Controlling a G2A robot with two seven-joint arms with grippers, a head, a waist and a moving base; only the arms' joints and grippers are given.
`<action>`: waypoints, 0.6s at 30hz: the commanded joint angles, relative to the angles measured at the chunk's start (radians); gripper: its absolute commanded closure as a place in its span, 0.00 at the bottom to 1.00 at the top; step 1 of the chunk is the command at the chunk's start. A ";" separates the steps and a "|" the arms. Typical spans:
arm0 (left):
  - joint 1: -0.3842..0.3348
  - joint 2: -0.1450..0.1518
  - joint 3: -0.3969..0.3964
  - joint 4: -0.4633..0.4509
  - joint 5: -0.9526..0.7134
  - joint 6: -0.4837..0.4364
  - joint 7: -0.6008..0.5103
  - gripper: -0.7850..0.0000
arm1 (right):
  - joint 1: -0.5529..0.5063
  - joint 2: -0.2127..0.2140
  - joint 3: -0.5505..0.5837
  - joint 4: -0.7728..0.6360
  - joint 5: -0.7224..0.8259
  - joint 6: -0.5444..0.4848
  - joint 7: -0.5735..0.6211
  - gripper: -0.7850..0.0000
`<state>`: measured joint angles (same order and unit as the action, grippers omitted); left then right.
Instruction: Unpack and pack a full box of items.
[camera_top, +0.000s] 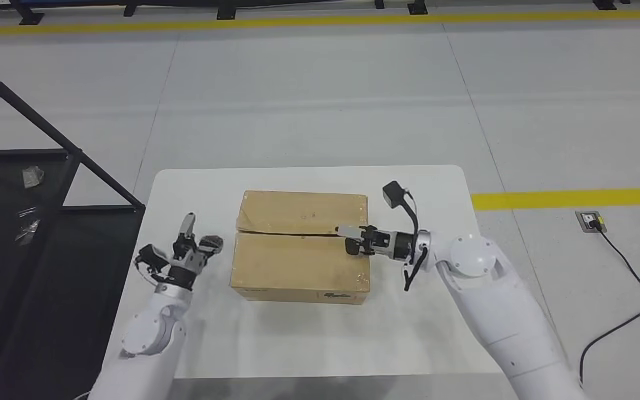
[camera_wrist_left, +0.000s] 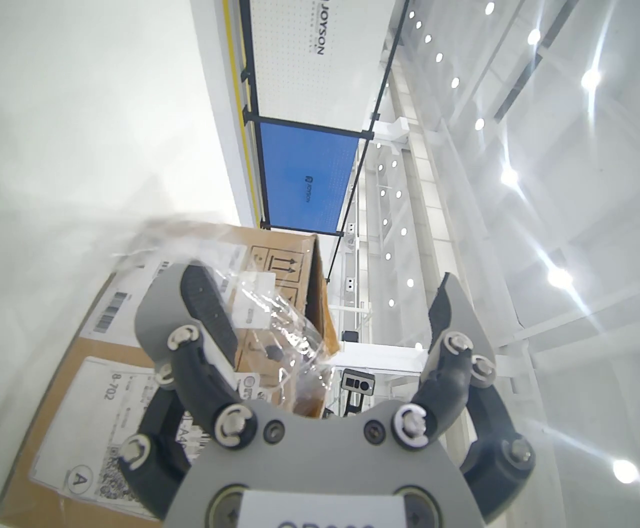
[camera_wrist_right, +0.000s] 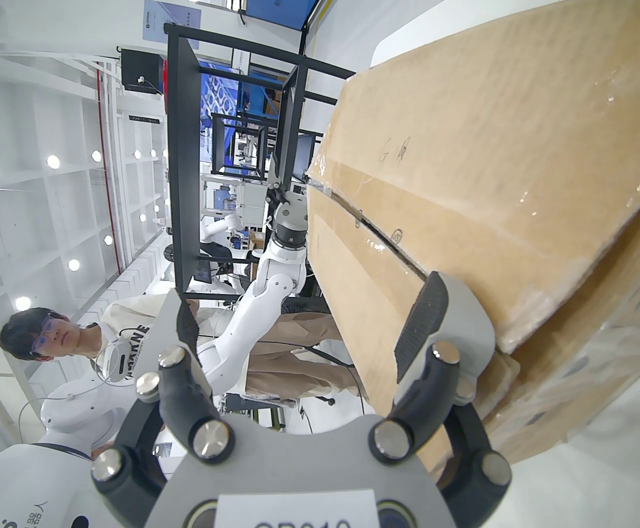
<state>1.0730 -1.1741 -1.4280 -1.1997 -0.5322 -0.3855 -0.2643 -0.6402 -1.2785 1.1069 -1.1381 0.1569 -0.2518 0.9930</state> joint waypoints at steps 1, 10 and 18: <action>0.023 0.001 -0.013 -0.031 0.037 -0.033 0.037 0.00 | -0.003 0.001 0.001 -0.006 0.000 0.004 -0.002 0.00; 0.075 0.000 -0.053 -0.132 0.104 -0.052 0.114 0.00 | 0.003 0.001 -0.012 -0.014 -0.001 0.015 -0.007 0.00; 0.091 -0.003 -0.066 -0.155 0.121 -0.047 0.114 0.00 | 0.009 0.000 -0.021 -0.007 0.000 0.015 -0.008 0.00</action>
<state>1.1621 -1.1772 -1.4932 -1.3528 -0.4092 -0.4381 -0.1460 -0.6314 -1.2781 1.0869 -1.1465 0.1566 -0.2370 0.9851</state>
